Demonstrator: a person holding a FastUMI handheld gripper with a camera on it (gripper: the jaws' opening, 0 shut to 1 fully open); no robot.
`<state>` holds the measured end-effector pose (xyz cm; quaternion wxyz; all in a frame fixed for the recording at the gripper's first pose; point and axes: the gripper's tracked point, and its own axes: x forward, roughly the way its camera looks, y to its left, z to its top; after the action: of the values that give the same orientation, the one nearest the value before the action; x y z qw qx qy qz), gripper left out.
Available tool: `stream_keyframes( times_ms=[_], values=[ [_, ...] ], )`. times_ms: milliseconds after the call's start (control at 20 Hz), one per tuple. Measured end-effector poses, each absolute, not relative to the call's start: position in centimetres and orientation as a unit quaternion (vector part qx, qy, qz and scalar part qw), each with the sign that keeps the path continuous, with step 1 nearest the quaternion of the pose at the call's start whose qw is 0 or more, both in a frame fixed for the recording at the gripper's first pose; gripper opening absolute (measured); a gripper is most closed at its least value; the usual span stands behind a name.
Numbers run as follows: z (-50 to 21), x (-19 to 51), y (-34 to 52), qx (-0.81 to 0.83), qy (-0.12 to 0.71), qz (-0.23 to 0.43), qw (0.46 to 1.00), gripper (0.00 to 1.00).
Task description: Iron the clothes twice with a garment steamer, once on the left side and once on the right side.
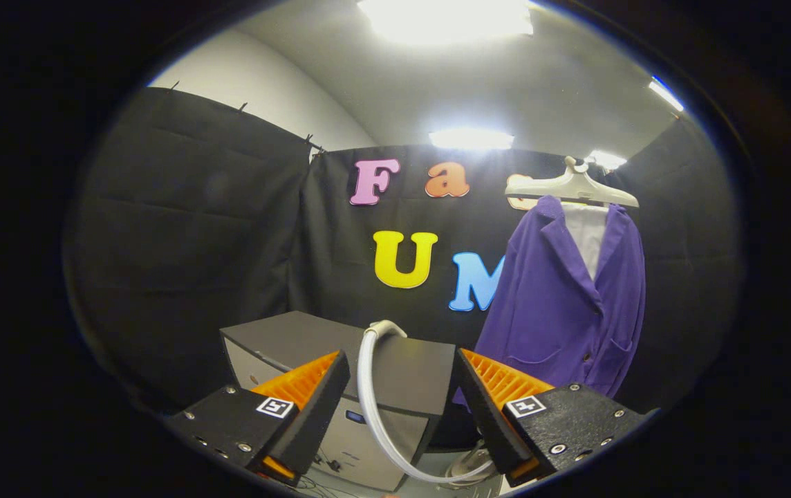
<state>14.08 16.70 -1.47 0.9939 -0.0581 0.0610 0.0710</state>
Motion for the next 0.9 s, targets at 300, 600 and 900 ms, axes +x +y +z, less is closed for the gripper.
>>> stream_keyframes(
  times_ms=[300,600,900],
  values=[
    [-0.8,23.2,22.4,-0.011,0.118,0.079,0.990,0.95],
    [-3.5,33.9,23.0,0.030,0.178,0.009,0.984,0.95],
    [-10.3,43.8,23.8,0.071,0.293,-0.016,0.953,0.95]
  ],
)
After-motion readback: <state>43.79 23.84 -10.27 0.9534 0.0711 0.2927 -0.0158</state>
